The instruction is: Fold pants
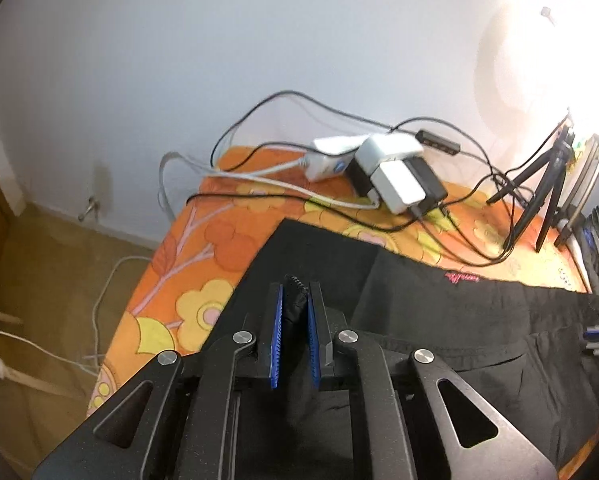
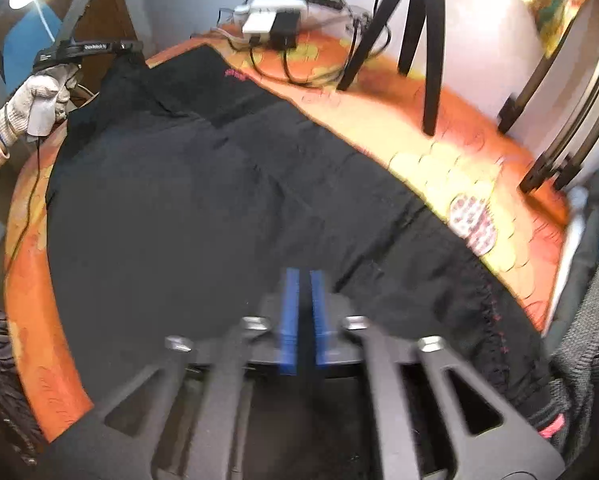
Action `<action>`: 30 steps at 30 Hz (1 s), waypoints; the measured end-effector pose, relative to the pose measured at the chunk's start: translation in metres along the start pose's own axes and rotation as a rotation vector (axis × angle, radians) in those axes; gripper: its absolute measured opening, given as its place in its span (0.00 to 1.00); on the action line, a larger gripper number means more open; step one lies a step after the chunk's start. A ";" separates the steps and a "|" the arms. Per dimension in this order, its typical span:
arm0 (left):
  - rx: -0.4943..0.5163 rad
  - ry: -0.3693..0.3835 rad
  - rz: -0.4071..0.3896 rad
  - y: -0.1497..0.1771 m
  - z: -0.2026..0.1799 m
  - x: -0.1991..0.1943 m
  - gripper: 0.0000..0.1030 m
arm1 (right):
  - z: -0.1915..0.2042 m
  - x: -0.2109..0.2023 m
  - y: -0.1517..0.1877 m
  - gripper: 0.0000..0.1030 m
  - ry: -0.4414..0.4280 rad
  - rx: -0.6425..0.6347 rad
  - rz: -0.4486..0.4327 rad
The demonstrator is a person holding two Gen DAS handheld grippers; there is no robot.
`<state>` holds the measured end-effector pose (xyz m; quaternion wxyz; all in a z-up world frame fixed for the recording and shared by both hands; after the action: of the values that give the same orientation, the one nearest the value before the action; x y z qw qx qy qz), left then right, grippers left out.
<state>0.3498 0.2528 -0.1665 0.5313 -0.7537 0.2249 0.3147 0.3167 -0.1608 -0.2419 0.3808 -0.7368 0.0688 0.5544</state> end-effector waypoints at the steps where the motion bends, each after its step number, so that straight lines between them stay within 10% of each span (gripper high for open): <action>1: -0.001 0.003 -0.004 -0.001 -0.001 -0.002 0.09 | -0.003 0.002 0.000 0.62 0.033 -0.018 0.000; 11: 0.002 0.013 -0.039 -0.012 -0.009 -0.022 0.09 | -0.013 0.034 -0.024 0.62 0.000 -0.069 -0.002; 13: 0.010 0.014 -0.050 -0.015 -0.011 -0.027 0.09 | -0.005 0.034 -0.026 0.40 -0.050 -0.056 -0.013; 18: 0.013 0.027 -0.091 -0.026 -0.016 -0.045 0.09 | 0.003 0.020 -0.024 0.04 0.068 -0.100 -0.020; 30: 0.043 0.000 -0.152 -0.070 -0.033 -0.036 0.09 | -0.047 -0.033 -0.077 0.02 0.420 -0.122 -0.104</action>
<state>0.3793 0.2456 -0.0868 0.5697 -0.7572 0.1736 0.2683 0.3803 -0.1474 -0.1719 0.3408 -0.8604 0.0745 0.3716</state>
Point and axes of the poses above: each gripper's, at about its wrist camera, not at the fingertips, and x roughly the way its jaws point, z to its left, y to its underside, the point moved 10 cm from there along x, roughly the way its jaws point, and after that the axes turned 11 degrees about -x, right-handed, at the moved point
